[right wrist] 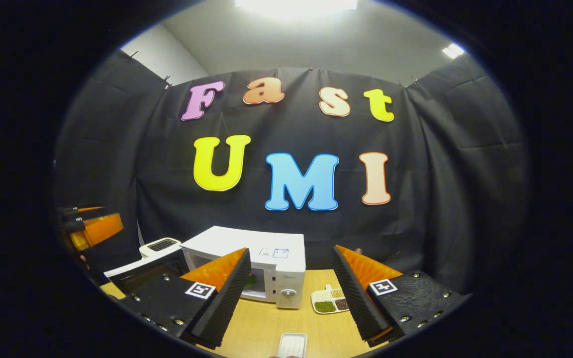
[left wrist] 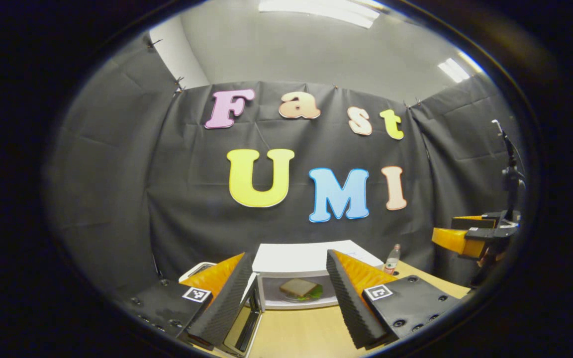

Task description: Open the microwave oven with the left hand, put the food in, and close the microwave oven.

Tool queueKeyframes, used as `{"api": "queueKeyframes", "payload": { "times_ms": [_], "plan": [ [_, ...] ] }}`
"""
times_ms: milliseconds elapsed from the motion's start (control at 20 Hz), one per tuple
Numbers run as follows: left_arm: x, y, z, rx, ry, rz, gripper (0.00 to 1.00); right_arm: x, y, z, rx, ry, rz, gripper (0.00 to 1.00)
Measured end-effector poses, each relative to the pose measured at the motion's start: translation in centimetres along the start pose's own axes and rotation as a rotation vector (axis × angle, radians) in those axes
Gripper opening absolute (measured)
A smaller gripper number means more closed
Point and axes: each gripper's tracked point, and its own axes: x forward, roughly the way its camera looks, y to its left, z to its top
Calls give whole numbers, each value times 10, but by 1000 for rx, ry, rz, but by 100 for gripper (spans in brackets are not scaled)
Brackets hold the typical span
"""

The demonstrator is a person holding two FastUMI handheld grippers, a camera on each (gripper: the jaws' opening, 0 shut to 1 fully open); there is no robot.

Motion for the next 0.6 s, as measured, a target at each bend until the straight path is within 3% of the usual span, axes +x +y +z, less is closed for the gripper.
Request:
{"api": "queueKeyframes", "payload": {
  "times_ms": [300, 550, 600],
  "plan": [
    [-4, -1, -1, -29, 11, -24, 95, 1, -4, -2, 60, 8, -13, 96],
    [-24, 51, -11, 19, 55, 32, 7, 5, -3, -7, 104, 18, -9, 96],
    [-32, 64, -15, 33, 70, 37, 10, 5, -2, -7, 103, 18, -4, 96]
  ]
}}
